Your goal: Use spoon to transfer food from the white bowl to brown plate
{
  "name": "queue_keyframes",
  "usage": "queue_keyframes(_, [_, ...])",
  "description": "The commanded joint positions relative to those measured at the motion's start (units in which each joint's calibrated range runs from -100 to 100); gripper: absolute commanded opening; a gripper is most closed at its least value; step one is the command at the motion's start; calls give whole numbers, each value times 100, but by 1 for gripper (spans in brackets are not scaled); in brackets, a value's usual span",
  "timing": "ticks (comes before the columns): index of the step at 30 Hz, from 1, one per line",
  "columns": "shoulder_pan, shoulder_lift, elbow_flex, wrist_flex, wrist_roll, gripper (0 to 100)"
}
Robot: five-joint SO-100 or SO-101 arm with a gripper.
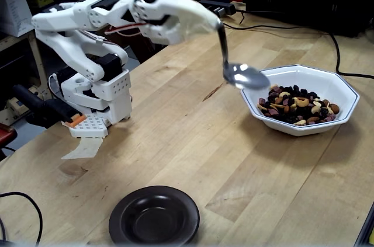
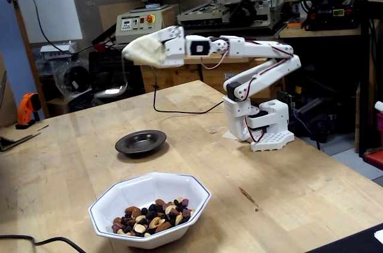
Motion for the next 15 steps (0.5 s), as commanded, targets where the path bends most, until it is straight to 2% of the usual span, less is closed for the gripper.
queue_keyframes(1, [0, 992, -1117, -89, 20, 4])
queue_keyframes(4, [-7, 1437, -1382, -255, 20, 4])
queue_keyframes(8, [-7, 1831, -1311, -1101, 20, 4])
queue_keyframes(15, [-259, 2010, 388, -2500, 24, 4])
